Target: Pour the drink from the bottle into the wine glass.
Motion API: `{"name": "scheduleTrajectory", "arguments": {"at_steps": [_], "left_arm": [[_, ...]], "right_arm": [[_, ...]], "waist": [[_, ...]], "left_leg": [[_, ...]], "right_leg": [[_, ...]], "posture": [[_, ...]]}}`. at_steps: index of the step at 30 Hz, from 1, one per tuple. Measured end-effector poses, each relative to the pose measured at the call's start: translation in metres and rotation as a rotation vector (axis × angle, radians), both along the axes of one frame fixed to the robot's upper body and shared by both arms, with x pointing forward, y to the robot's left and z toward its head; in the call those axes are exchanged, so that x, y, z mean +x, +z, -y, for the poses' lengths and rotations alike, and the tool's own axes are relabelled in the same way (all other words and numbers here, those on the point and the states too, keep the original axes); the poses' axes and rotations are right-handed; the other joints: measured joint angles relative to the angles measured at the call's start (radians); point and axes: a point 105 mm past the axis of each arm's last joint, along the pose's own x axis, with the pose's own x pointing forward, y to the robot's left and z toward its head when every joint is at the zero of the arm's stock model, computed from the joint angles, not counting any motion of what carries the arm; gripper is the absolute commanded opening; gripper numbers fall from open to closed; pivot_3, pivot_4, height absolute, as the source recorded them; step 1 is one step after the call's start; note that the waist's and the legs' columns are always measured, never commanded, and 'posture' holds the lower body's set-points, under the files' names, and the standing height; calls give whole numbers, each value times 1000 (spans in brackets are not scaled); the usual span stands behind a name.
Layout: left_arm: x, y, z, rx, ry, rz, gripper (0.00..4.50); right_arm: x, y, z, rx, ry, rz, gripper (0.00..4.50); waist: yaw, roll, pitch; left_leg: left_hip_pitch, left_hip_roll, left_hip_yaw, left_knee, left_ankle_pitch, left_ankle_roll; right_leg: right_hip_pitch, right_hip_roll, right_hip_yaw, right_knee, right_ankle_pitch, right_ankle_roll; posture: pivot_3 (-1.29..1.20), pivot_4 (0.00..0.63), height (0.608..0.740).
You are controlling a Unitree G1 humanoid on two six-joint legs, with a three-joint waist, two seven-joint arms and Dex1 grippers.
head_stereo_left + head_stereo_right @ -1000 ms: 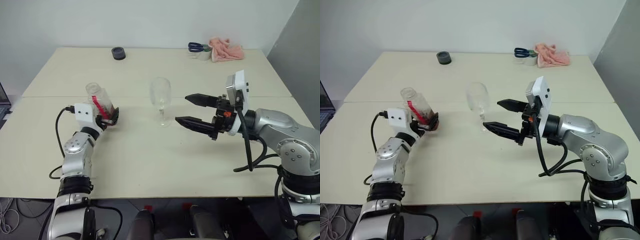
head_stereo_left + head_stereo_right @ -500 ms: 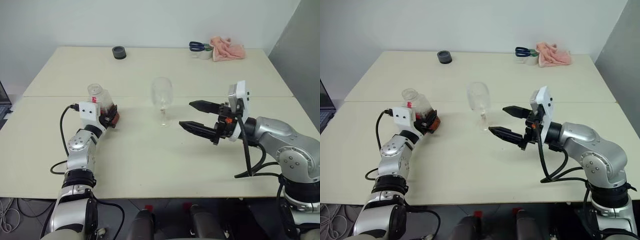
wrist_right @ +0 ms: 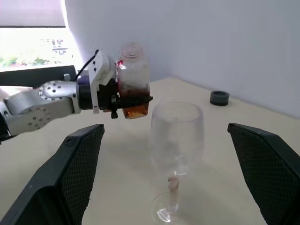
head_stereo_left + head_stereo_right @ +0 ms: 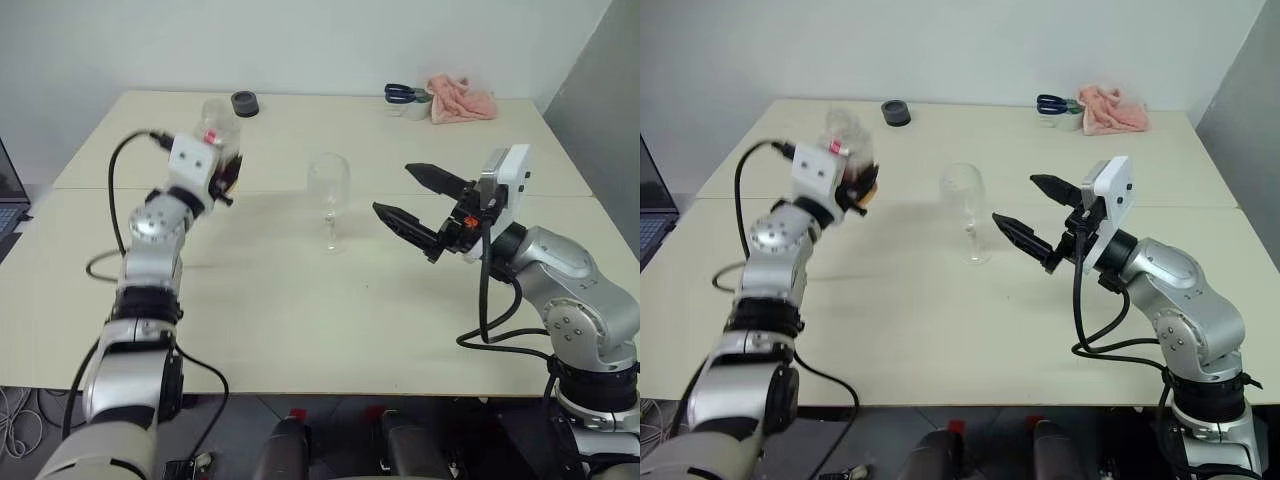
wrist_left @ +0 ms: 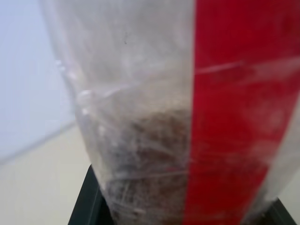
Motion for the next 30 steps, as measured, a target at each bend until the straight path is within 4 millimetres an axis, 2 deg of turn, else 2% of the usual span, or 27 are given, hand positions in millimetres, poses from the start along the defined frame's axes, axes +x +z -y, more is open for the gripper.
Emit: {"name": "scheduleTrajectory", "arguments": {"at_steps": [2, 4, 10, 15, 26, 30], "left_arm": [[5, 18, 12, 75, -38, 31, 1629], [7, 24, 21, 143, -66, 41, 1629], [14, 18, 36, 346, -114, 20, 1629], [12, 34, 45, 513, -142, 104, 1629], [10, 30, 48, 661, -166, 141, 1629], [9, 36, 47, 734, -153, 175, 1629]], "right_arm": [[5, -3, 0, -1, -19, 15, 4500], [8, -6, -1, -2, -27, 18, 4500], [11, -7, -4, 21, -31, 34, 4500], [10, -7, -9, 25, -18, 43, 4500], [9, -9, -9, 30, -20, 43, 4500], [9, -9, -9, 29, -23, 45, 4500]], "waist": [[-1, 0, 0], [-4, 0, 0], [-8, 0, 0], [-6, 0, 0], [-6, 0, 0], [-6, 0, 0]], "left_leg": [[0, -1, 0, 0, 0, 0], [0, -1, 1, -1, 1, -2], [-5, -1, 0, -1, 2, -2], [-5, -2, 1, -1, 2, -3], [-5, -2, 0, 0, 2, -1], [-5, -2, 0, 1, 2, -1]], "right_leg": [[0, -1, 0, 0, 0, 0], [0, -1, 1, -1, 0, 0], [-5, -1, 0, 0, 0, 0], [-5, -2, 1, 0, 0, 0], [-5, -2, 1, 1, 0, 0], [-5, -2, 1, 2, 0, 0]], "posture": [[0, 150, 740], [0, 150, 740], [0, 150, 740], [0, 150, 740], [0, 150, 740], [0, 150, 740]]}}
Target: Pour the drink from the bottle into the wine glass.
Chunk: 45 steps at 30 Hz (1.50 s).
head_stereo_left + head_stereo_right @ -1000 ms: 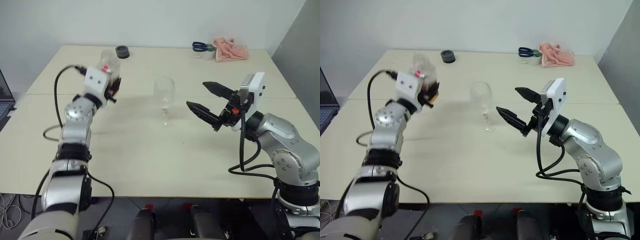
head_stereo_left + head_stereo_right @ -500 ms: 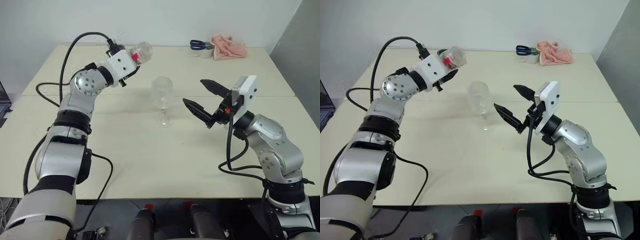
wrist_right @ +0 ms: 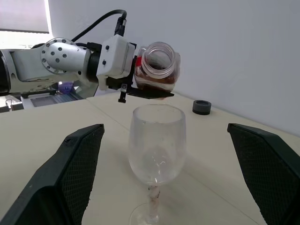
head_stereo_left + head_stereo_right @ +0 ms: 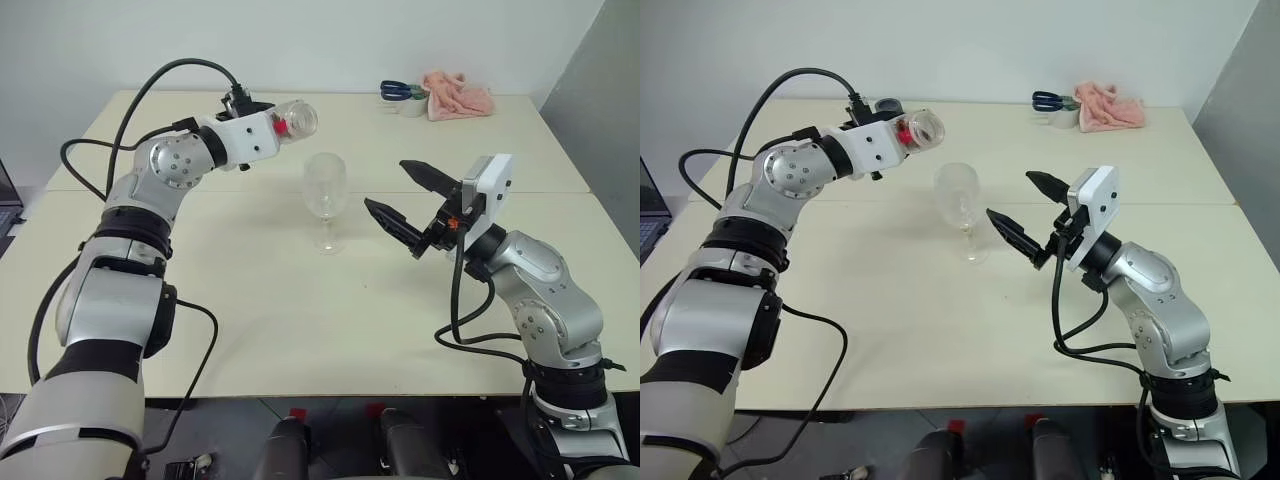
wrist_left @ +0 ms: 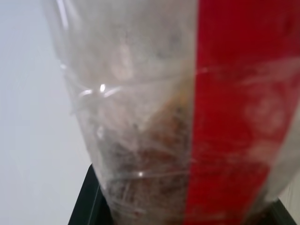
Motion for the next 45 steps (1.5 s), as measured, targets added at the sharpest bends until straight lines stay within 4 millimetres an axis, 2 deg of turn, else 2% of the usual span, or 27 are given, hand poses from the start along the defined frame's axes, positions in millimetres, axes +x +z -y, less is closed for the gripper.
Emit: {"name": "scheduleTrajectory", "arguments": {"at_steps": [3, 9, 16, 27, 31, 34, 45], "left_arm": [[0, 4, 2, 52, -1, 37, 1629], [1, -6, 4, 149, 2, 52, 1629], [2, 6, 3, 201, 17, 108, 1629], [3, 6, 3, 309, 19, 155, 1629], [2, 11, 1, 322, 26, 182, 1629], [3, 7, -2, 347, 35, 177, 1629], [4, 12, -2, 372, 45, 206, 1629]], "right_arm": [[0, 0, 0, 3, 1, 2, 4500], [0, 0, -1, 5, 2, 3, 4500], [0, -1, 0, 6, 1, -1, 4500], [0, -2, 0, 10, -3, -4, 4500], [-1, -2, 0, 15, -1, -3, 4500], [-1, -2, -1, 19, 1, -2, 4500], [-1, -1, -1, 23, 2, 1, 4500]], "waist": [[0, 0, 0], [0, 0, 0], [0, 0, 0], [0, 0, 0], [0, 0, 0], [0, 0, 0], [-1, 0, 0]], "left_leg": [[0, 0, 0, 0, 0, 0], [0, 0, 0, 1, 0, 0], [0, 0, 0, 1, 0, 0], [-1, -1, 0, 10, -1, 2], [0, -1, 0, 14, -1, 2], [1, -1, -1, 15, -1, 3], [0, -1, -1, 15, -1, 3]], "right_leg": [[0, 0, 0, 0, 0, 0], [0, 0, 0, 1, 0, 0], [0, 0, 0, 1, 0, 0], [0, 0, 0, 8, 0, 0], [1, 0, 0, 11, 0, 1], [1, 1, 0, 15, 0, 1], [1, 0, 0, 15, 0, 1]], "posture": [[0, 150, 740], [0, 150, 740], [0, 150, 740], [0, 150, 740], [0, 150, 740], [0, 150, 740], [0, 150, 740]]}}
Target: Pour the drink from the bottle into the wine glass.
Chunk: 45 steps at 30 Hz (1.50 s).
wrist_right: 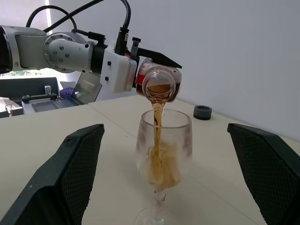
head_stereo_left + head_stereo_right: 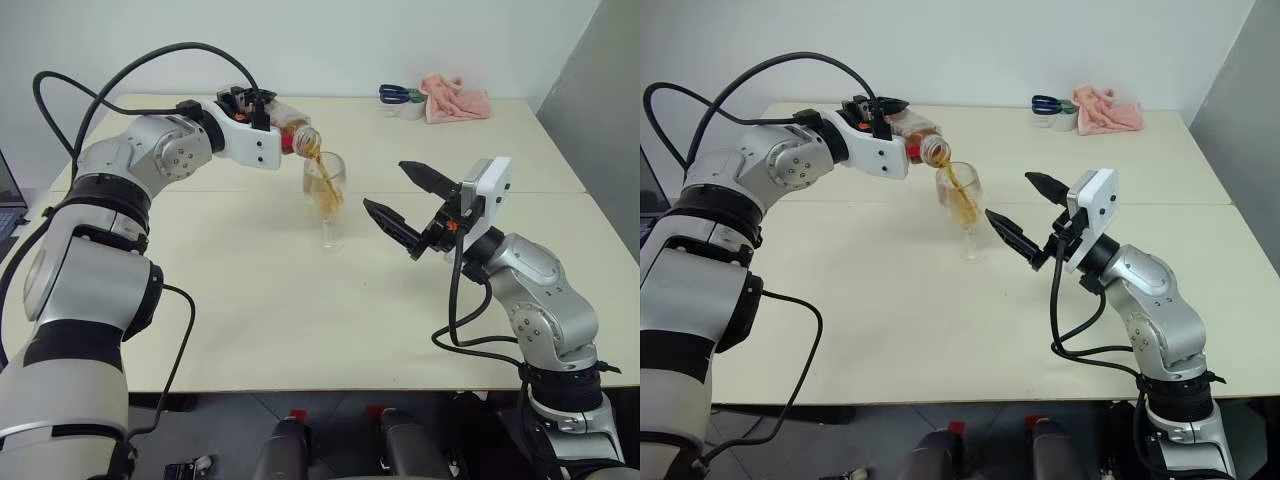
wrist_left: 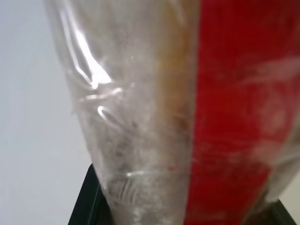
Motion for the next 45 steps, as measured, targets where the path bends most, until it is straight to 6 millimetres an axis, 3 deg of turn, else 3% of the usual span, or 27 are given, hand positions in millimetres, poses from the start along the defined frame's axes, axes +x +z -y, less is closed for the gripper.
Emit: {"name": "scheduleTrajectory", "arguments": {"at_steps": [23, 31, 45], "left_arm": [[3, -2, -11, 61, 50, 23, 1629], [3, 10, -10, 64, 56, 54, 1629], [5, 9, -12, 63, 72, 59, 1629]], "right_arm": [[-1, -1, 0, -1, -3, 0, 4500], [-1, -1, 0, -1, -4, -1, 4500], [-1, -2, 1, 0, -7, -4, 4500]], "waist": [[0, 0, 0], [0, 0, 0], [0, 0, 0]], "left_leg": [[0, 0, 0, 0, 0, 0], [0, 0, 0, 0, 0, 0], [0, 0, 0, 1, 0, 0]], "right_leg": [[0, 0, 0, 0, 0, 0], [0, 0, 0, 1, 0, 0], [0, 0, 0, 1, 0, 0]], "posture": [[0, 150, 740], [0, 150, 740], [0, 150, 740]]}}
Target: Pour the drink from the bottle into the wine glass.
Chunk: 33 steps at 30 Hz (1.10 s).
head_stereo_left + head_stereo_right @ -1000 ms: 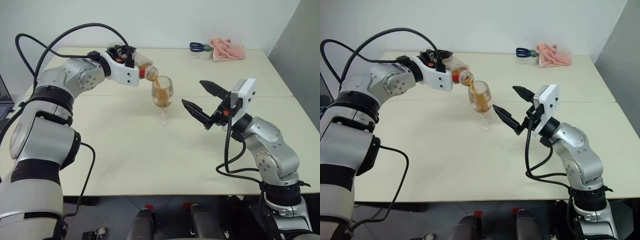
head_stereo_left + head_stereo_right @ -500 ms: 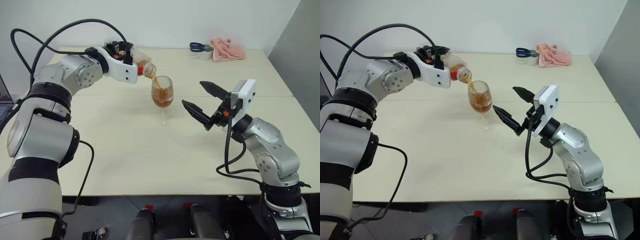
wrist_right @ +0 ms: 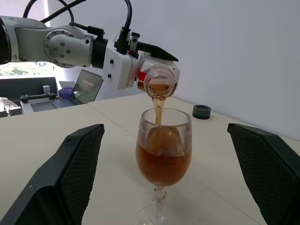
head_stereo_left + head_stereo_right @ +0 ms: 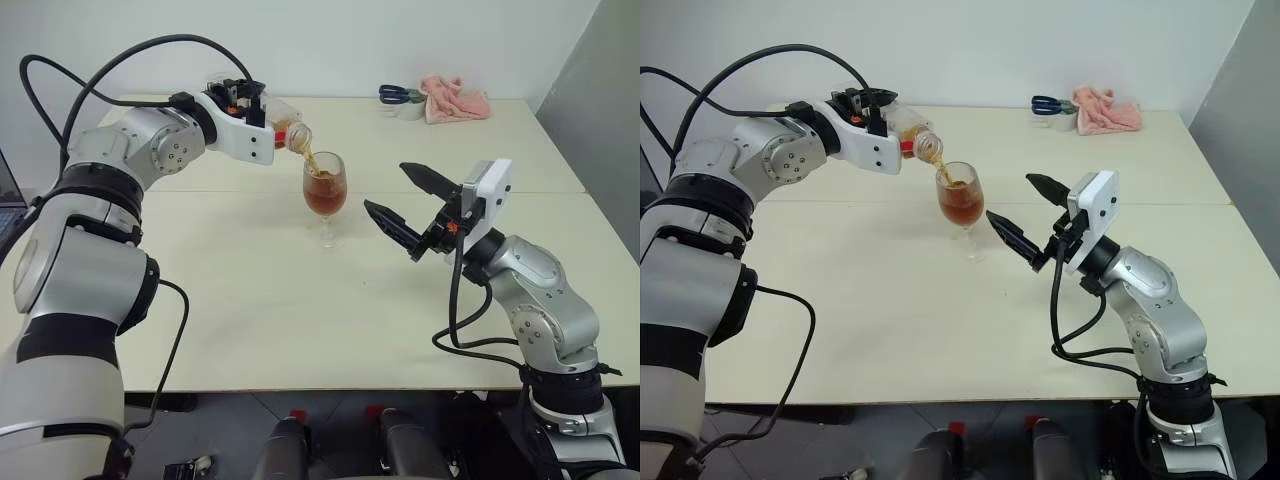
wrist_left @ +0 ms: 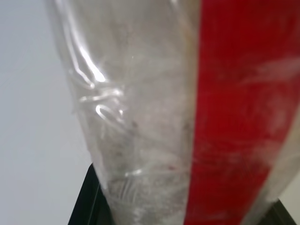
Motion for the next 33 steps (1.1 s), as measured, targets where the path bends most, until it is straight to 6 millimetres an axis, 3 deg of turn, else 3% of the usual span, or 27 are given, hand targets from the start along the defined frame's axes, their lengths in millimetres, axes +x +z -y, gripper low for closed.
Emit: {"name": "scheduleTrajectory", "arguments": {"at_steps": [7, 14, 19, 24, 28, 31, 33], "left_arm": [[2, -4, 5, -40, -2, -43, 1629], [3, -4, 14, -186, -25, -104, 1629], [2, 0, 17, -405, -61, -181, 1629], [0, 3, 20, -750, -148, -280, 1629], [-1, -1, 11, -995, -174, -313, 1629], [-5, -26, -10, -1276, -135, -310, 1629], [-10, -62, -27, -1447, -37, -327, 1629]], "right_arm": [[-2, 0, 0, -3, 0, 1, 4500], [-2, -1, 0, -4, -1, -1, 4500], [-2, -1, 0, -4, 1, -2, 4500], [-3, -3, -1, -6, 20, -19, 4500], [-11, -3, -2, -28, 68, -24, 4500], [-31, -17, 1, -105, 143, -47, 4500], [-41, -31, 4, -143, 189, -92, 4500]], "waist": [[0, 0, 0], [-2, 0, 0], [-6, 0, 0], [-12, 0, 0], [-19, 1, 0], [-21, 1, -1], [-23, 0, -1]], "left_leg": [[0, 0, 0, 0, 0, 0], [0, 0, 0, 0, 0, 0], [0, 0, 0, 1, 0, 0], [0, 0, 0, 1, 0, 0], [0, 0, -1, 1, 0, 0], [2, 0, -3, 1, 0, 0], [2, 0, -5, 2, 0, 0]], "right_leg": [[0, 0, 0, 0, 0, 0], [0, 0, 0, 0, 0, 0], [0, 0, 0, 0, 0, 0], [0, 0, 0, 1, 0, 0], [0, -1, 0, 2, 0, 0], [2, -2, 0, 0, 0, 0], [2, -1, 1, 1, 0, 0]], "posture": [[0, 150, 740], [0, 150, 740], [0, 150, 740], [0, 150, 740], [0, 150, 740], [0, 150, 740], [0, 150, 740]]}}
